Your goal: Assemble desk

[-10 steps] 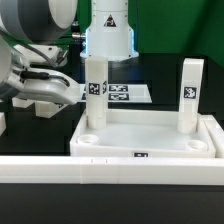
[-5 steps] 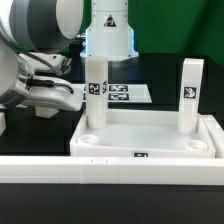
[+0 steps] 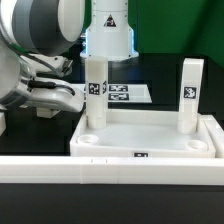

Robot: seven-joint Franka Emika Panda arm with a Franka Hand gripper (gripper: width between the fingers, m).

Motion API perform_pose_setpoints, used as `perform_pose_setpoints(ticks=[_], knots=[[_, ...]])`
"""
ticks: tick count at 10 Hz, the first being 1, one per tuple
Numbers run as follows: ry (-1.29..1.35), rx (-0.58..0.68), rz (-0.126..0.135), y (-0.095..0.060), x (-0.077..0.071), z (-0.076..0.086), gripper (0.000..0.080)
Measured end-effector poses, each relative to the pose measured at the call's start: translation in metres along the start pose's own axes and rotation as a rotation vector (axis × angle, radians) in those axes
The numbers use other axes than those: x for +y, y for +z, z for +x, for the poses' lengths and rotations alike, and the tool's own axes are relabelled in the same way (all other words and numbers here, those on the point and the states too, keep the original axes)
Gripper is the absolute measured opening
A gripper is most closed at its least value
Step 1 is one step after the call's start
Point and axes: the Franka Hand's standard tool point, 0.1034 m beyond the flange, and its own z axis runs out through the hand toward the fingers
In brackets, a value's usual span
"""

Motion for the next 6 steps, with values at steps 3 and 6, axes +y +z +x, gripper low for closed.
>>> perform_pose_setpoints(ticks=[3,6], knots=[[-0.003,0.003,-0.001,-0.002,-0.001,0.001,0.0289],[-0.03,0.008,0.0,-0.026,-0.001,-0.005,0.0289]])
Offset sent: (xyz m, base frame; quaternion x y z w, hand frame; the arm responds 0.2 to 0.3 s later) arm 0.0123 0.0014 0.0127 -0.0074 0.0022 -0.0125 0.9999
